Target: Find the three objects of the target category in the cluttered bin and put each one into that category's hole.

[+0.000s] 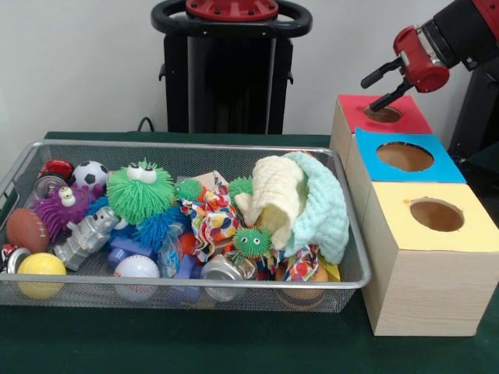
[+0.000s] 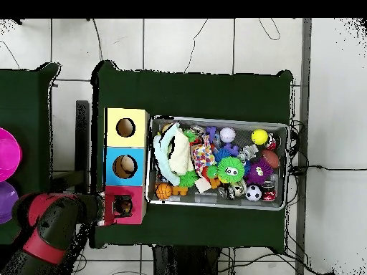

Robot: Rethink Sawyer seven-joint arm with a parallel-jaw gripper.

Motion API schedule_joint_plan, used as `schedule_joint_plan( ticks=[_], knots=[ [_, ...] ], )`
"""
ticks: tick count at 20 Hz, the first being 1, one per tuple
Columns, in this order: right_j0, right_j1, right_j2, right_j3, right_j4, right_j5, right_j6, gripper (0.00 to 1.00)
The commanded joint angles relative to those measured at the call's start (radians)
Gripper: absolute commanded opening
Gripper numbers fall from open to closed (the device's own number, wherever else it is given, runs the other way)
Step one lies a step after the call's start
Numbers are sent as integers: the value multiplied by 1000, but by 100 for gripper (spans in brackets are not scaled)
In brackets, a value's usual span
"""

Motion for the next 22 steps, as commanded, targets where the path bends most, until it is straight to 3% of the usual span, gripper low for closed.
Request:
schedule_joint_plan(
  ticks=[1, 22],
  knots=[
    [-3, 6, 65, -21, 48, -61, 286, 100],
    [-14, -80, 14, 23, -48, -112, 152, 100]
  ],
)
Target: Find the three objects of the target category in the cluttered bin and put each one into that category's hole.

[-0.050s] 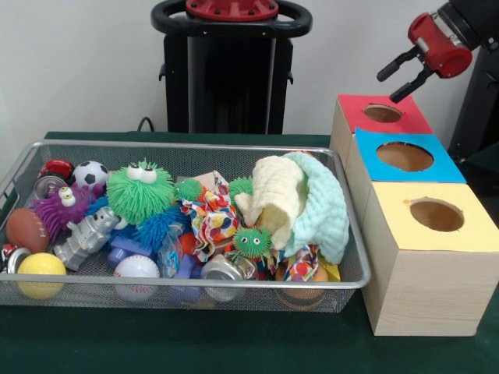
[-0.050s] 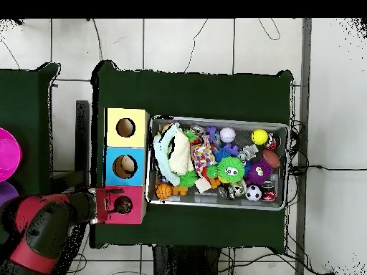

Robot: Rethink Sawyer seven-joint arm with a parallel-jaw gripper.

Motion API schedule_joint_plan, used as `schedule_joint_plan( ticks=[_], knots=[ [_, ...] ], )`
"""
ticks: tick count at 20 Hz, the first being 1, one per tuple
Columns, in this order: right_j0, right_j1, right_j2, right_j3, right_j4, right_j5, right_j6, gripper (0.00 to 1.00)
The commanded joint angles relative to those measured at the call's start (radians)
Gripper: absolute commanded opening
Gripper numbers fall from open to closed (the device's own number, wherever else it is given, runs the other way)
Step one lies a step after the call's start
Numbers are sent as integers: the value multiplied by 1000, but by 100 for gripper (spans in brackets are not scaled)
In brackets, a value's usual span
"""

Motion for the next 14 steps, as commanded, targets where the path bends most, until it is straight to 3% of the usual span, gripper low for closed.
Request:
schedule_joint_plan(
  ticks=[1, 14],
  knots=[
    [-26, -19, 32, 25, -47, -49, 150, 100],
    [-30, -29, 54, 44, -41, -54, 156, 100]
  ],
)
